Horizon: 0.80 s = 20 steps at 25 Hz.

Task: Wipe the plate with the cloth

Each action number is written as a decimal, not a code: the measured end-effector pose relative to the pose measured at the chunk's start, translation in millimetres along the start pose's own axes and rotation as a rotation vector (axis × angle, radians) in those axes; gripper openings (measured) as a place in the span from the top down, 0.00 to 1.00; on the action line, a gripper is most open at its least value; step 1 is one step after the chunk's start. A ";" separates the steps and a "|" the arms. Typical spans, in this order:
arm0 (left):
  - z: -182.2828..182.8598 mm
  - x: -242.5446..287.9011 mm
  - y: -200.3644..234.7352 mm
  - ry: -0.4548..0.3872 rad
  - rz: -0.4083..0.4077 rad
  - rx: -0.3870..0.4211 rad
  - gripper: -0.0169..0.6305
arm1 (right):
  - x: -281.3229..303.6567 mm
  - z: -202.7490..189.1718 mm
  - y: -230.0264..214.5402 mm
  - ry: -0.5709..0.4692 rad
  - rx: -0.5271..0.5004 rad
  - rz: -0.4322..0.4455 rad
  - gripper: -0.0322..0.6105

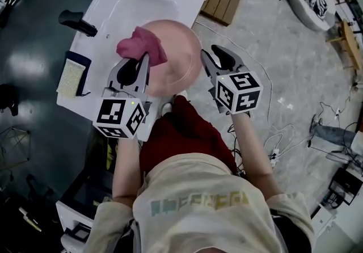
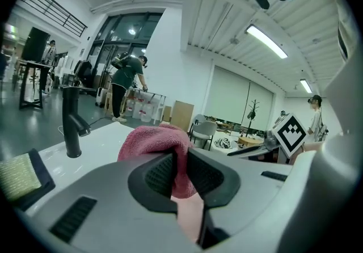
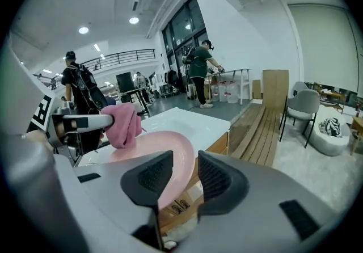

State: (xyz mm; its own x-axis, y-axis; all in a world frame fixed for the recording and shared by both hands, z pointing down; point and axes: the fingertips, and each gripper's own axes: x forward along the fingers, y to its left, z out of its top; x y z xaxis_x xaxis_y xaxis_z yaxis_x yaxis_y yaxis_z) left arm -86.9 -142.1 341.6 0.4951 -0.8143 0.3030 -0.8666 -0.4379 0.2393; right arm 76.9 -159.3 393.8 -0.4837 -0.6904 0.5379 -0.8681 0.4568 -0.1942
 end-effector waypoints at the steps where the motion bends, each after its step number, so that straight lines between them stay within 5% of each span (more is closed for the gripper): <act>1: -0.9 2.8 1.3 0.004 0.005 -0.003 0.88 | 3.6 -2.3 -1.3 0.015 0.005 0.007 0.75; 20: -20.8 42.2 12.9 0.090 0.028 -0.052 0.88 | 50.9 -28.3 -18.3 0.168 0.046 0.054 0.75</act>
State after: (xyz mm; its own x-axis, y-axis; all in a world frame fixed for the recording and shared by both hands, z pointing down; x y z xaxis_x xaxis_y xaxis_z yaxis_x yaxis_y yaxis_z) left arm -75.8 -174.2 376.6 0.4761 -0.7875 0.3913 -0.8771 -0.3928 0.2766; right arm 71.3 -186.9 448.0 -0.5072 -0.5603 0.6548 -0.8476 0.4619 -0.2614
